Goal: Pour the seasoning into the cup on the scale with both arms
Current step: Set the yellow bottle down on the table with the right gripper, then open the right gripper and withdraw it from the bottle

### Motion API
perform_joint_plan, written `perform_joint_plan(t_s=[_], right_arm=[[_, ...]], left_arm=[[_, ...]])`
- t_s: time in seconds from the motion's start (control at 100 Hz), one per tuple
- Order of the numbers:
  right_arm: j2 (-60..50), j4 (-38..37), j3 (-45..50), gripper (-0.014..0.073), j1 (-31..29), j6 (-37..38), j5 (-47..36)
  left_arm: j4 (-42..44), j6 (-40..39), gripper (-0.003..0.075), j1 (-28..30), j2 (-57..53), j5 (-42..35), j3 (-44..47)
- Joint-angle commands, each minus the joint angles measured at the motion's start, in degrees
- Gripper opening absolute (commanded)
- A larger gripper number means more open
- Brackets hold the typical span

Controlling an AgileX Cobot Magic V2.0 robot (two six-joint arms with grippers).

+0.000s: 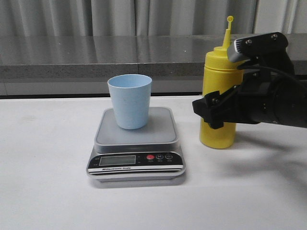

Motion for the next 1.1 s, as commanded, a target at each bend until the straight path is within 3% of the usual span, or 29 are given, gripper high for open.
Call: perform_joint_plan(t_s=[0.0,0.43,0.66,1.09], right_arm=[[-2.98,0.39,0.02,0.0664,0.06,0.19,-5.15],[-8.48,4.75,8.72,0.0664,-0.09,0.19,-8.05],[-17.56,10.46,14.35,0.0664,-0.09,0.14,-6.6],[-46.23,11.97,15.44,0.0664,-0.09,-3.99,18.89]], left_arm=[[0.06,-0.32,-0.0018,0.07,0.67,-4.73,-1.38],[0.06,-0.32,-0.0018,0.07,0.67,-4.73,-1.38],[0.06,-0.32,-0.0018,0.07,0.67,-4.73,-1.38],[0.06,-0.32,-0.0018,0.07,0.67,-4.73,-1.38]])
